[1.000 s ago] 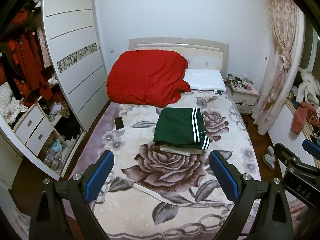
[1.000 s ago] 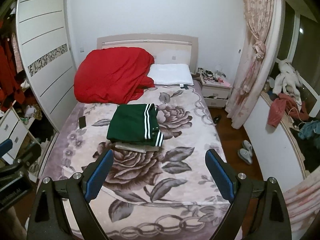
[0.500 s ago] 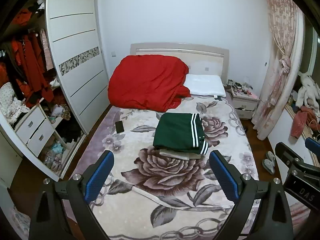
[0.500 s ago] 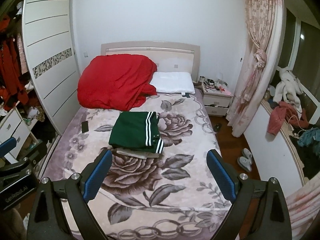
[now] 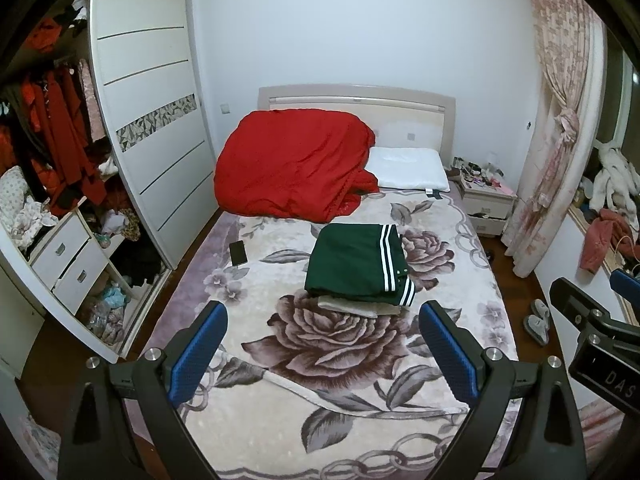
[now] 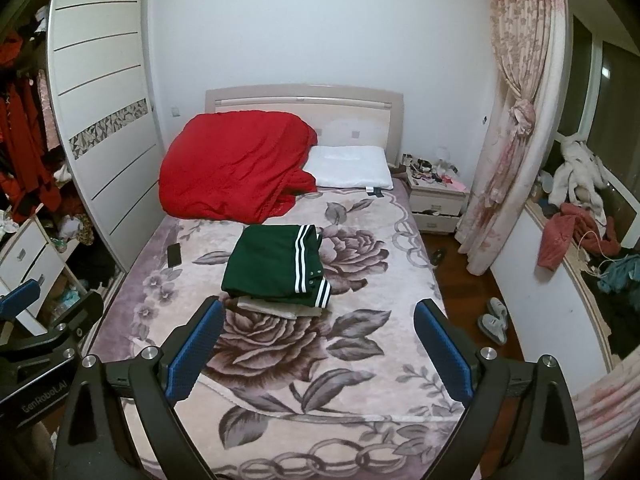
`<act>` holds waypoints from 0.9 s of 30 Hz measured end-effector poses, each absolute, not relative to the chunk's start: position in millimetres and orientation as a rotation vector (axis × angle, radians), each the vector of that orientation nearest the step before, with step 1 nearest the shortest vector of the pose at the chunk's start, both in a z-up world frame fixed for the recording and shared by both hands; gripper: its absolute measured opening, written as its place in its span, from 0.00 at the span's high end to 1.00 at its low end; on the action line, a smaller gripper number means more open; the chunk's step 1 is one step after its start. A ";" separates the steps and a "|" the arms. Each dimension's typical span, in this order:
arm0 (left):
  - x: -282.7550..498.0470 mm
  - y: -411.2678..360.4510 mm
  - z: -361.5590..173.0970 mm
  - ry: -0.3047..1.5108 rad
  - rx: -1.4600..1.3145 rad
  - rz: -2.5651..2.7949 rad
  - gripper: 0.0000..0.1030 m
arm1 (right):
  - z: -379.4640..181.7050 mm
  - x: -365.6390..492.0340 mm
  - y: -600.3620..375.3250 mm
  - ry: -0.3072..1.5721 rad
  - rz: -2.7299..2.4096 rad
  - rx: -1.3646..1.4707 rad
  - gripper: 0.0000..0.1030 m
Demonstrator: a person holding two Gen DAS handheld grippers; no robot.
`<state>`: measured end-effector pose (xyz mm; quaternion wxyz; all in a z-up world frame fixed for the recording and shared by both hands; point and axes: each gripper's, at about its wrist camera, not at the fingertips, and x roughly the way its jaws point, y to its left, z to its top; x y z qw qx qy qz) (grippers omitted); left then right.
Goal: Fold large clothes
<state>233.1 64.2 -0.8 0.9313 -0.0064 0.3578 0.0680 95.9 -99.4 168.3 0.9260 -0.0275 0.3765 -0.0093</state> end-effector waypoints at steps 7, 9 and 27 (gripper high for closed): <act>231.9 66.2 0.9 0.728 -0.011 0.138 0.05 | 168.5 94.7 -98.9 0.771 -0.020 -0.057 0.05; 231.0 67.9 2.3 0.722 -0.009 0.142 0.05 | 168.1 93.4 -99.0 0.770 -0.020 -0.056 0.05; 226.4 63.0 13.6 0.689 0.008 0.136 0.05 | 168.3 88.6 -98.8 0.760 -0.022 -0.051 0.05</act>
